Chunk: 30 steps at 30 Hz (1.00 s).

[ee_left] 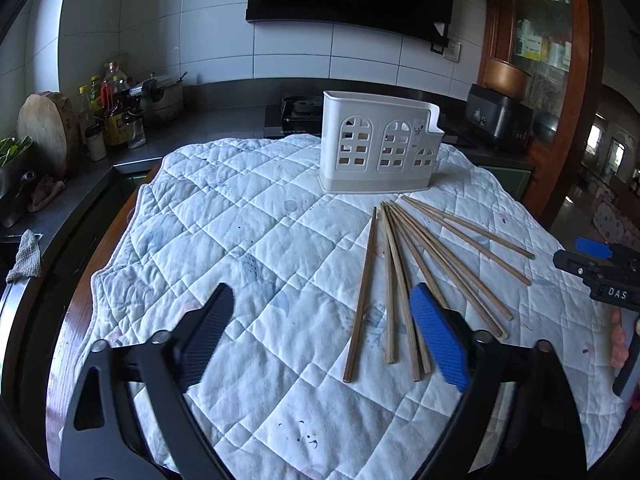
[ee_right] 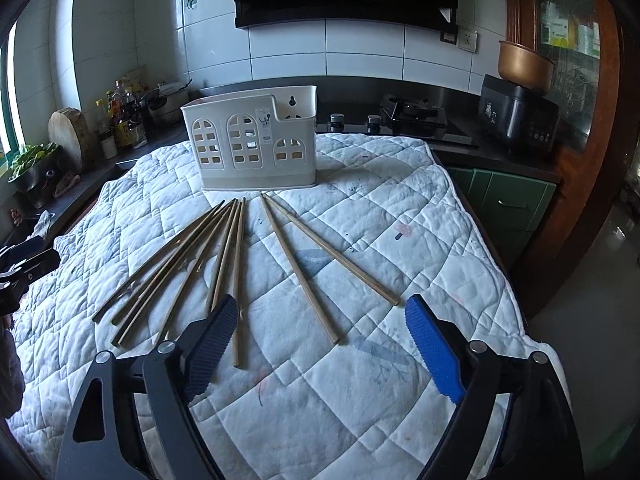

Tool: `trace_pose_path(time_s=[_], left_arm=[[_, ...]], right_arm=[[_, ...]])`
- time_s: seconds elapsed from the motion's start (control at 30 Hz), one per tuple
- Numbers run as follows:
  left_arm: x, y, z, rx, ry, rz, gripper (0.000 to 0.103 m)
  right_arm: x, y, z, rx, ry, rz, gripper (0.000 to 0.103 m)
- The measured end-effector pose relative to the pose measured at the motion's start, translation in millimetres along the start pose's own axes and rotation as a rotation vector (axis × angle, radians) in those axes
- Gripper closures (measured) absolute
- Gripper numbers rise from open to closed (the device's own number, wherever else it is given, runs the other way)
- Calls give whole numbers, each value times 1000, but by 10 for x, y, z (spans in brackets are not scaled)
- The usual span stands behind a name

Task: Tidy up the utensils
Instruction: 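Close the left tool on one wooden chopstick while the right tool grasps another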

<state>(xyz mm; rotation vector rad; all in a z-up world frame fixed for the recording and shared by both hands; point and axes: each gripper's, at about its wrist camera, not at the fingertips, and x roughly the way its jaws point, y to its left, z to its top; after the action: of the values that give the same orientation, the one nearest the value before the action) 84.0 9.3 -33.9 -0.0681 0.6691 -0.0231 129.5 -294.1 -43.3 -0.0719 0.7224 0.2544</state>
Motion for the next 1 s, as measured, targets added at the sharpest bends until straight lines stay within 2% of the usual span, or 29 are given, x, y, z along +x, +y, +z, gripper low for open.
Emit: trace_pose_path(time_s=[0.07,0.3,0.43,0.57,0.67,0.73,0.83,1.0], left_arm=[[82,12,-16,-10,20,-13,23],[387,45,-88,-31,111,-95,47],[534,17,-135,-19,158,-115,60],[649,-30,-160,3,188,-145,66],[716,-65,-171,18,209,-160,73],[765,-100,-171,34,220,-161,77],[836,-136,-167,47,237,-166,84],[902,-141,-161,49,258,-167,87]], right_arm=[[93,-57,37,-1,15,-2,26],[485,-264,140,-10,94,21,48],[688,-364,163,-10,137,26,60],[835,-378,163,-39,171,35,71],[891,-335,156,-84,186,27,73],[916,-309,148,-116,188,18,79],[949,-301,148,-147,189,14,80],[969,-273,148,-210,190,-6,83]])
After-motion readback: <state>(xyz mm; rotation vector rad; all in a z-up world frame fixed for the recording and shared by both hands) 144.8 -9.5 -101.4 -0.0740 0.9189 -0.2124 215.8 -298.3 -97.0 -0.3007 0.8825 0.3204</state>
